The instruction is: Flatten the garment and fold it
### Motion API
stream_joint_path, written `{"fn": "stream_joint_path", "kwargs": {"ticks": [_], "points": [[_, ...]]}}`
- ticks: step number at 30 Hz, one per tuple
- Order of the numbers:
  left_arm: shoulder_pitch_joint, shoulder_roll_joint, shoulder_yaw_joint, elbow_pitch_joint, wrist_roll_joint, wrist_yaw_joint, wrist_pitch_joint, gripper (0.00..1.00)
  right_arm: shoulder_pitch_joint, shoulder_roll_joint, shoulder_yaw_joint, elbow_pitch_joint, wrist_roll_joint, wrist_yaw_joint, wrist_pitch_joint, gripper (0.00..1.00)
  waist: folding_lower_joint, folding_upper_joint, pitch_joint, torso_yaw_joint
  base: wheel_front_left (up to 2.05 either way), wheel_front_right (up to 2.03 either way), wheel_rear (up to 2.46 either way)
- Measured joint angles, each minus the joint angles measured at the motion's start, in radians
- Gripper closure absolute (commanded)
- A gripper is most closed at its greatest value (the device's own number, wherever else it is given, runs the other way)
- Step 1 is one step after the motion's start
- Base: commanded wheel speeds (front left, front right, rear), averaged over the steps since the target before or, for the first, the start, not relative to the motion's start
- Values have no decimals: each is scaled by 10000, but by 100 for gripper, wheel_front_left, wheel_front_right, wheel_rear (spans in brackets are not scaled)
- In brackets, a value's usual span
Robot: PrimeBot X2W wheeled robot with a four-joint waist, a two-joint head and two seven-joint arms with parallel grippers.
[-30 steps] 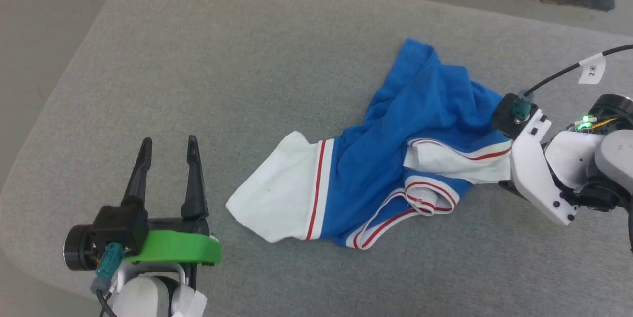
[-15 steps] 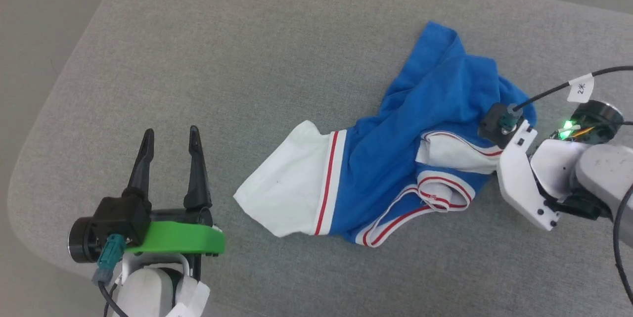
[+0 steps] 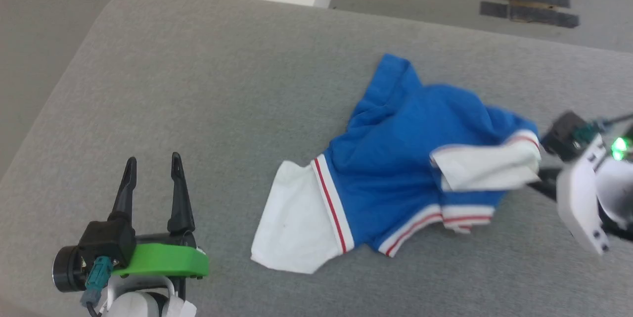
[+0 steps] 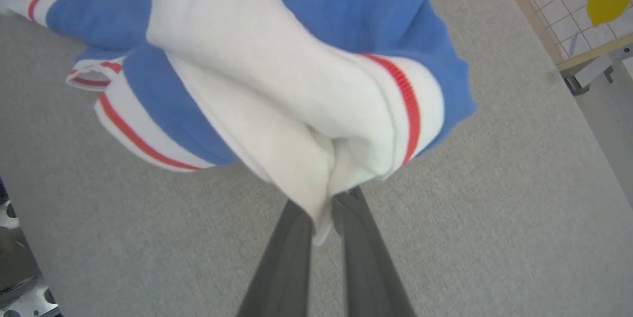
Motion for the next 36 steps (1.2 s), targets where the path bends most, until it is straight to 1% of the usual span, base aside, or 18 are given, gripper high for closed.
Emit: {"fn": "stream_joint_path", "kwargs": {"ticks": [2,7,12,15,16,17,18,20,22,24,27,30,33,36], "points": [[40,0,21,-2,2,-52,0,0,572,-282,-123,-35,222,-2,-186,100,0,0,-132,-166,0,0,0],[127,0,52,-6,31,-107,0,0,2032,-566,-458,364,721,-2,-663,100,0,0,-341,-467,0,0,0],[135,0,-19,4,33,-138,0,0,3595,-477,-606,1475,1101,0,-865,100,0,0,-417,-565,0,0,0],[195,-2,-96,27,36,-136,0,0,3992,-201,-828,1964,1122,-2,-1177,100,0,0,-485,-587,0,0,0],[236,-2,-102,42,54,-136,0,0,4078,-102,-951,2071,1106,-2,-1352,97,0,0,-524,-596,0,0,0],[283,-2,-98,52,77,-134,0,0,4141,-4,-1060,2146,1081,-2,-1521,42,0,0,-559,-608,0,0,0],[351,-2,-94,73,128,-134,0,0,4206,94,-1189,2190,1020,-2,-1718,0,-1,0,-610,-628,0,0,0],[460,-2,-90,105,228,-134,0,0,4269,232,-1409,2134,840,-2,-1941,0,0,0,-712,-668,0,0,0],[566,-2,-90,117,303,-140,0,0,4276,219,-1716,1870,412,-2,-2157,0,0,0,-846,-718,0,0,0],[600,-2,-56,113,395,-150,0,0,4275,79,-2105,1490,140,-2,-2288,0,0,0,-972,-760,0,0,0],[673,-2,10,79,499,-215,0,0,4274,-236,-2719,688,-422,-2,-2171,0,-1,0,-1145,-837,0,0,0],[750,-2,-15,-6,552,-232,0,0,4281,-516,-3476,-121,-1060,-2,-1772,0,0,0,-1271,-902,0,0,0],[751,-2,-58,-46,560,-232,0,0,4375,-606,-4094,-895,-1597,-2,-1179,0,0,0,-1288,-900,0,0,0],[751,-2,-102,-61,558,-230,0,0,4694,-577,-4318,-1724,-1875,-2,-268,0,0,0,-1240,-839,0,0,0]]}}
